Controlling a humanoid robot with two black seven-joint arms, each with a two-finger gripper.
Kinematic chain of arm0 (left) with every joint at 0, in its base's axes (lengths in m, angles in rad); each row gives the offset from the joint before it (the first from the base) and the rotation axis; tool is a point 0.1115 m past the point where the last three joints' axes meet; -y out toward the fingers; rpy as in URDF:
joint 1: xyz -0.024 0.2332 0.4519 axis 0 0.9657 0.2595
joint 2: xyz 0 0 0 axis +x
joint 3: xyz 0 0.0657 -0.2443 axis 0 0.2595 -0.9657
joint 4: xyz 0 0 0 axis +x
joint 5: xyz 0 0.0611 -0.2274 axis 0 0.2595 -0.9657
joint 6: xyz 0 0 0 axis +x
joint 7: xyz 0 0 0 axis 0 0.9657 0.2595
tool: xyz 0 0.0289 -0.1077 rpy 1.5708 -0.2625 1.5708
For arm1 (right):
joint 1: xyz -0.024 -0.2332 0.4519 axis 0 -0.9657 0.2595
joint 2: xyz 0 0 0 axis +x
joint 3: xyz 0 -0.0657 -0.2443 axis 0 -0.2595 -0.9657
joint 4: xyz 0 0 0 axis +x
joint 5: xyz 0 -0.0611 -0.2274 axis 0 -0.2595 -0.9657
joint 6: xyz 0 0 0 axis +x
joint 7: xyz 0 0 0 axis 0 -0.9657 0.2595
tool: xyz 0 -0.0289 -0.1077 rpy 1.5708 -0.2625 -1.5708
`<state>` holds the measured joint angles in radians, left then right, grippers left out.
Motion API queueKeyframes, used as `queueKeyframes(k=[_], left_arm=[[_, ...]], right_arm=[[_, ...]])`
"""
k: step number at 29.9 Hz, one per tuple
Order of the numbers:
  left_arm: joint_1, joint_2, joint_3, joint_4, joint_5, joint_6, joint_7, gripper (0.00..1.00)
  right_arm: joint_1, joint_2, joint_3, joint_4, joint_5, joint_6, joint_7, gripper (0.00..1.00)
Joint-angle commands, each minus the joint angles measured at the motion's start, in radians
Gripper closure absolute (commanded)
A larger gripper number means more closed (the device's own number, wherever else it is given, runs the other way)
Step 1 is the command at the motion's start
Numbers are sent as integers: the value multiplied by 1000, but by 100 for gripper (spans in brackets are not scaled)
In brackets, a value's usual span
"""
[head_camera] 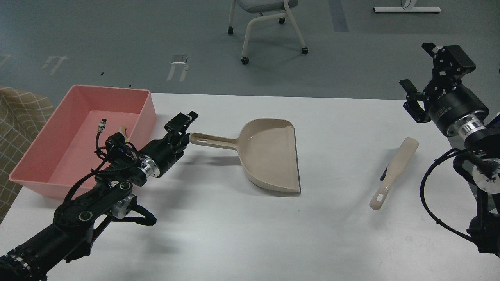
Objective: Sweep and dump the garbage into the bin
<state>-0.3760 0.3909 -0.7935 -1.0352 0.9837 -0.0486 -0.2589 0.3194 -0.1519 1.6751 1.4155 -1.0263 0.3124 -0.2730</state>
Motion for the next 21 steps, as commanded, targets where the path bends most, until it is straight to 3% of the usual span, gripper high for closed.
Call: queueKeyframes(k=[1, 6, 9, 14, 21], left_arm=[[-6, 43, 2, -17, -2, -1, 0, 11], [-26, 83, -15, -63, -5, -2, -10, 11], [-29, 111, -78, -149, -51, -2, -54, 9], [-44, 123, -157, -190, -105, -2, -62, 5], [-40, 126, -329, -177, -393, -5, -53, 4]], right_arm=[[-7, 0, 2, 2, 0, 1, 0, 4], [-5, 0, 2, 0, 0, -1, 0, 0], [-5, 0, 2, -4, -1, -1, 0, 0], [1, 0, 2, -16, -1, -13, 0, 0], [9, -1, 17, -21, 0, -16, 0, 0]])
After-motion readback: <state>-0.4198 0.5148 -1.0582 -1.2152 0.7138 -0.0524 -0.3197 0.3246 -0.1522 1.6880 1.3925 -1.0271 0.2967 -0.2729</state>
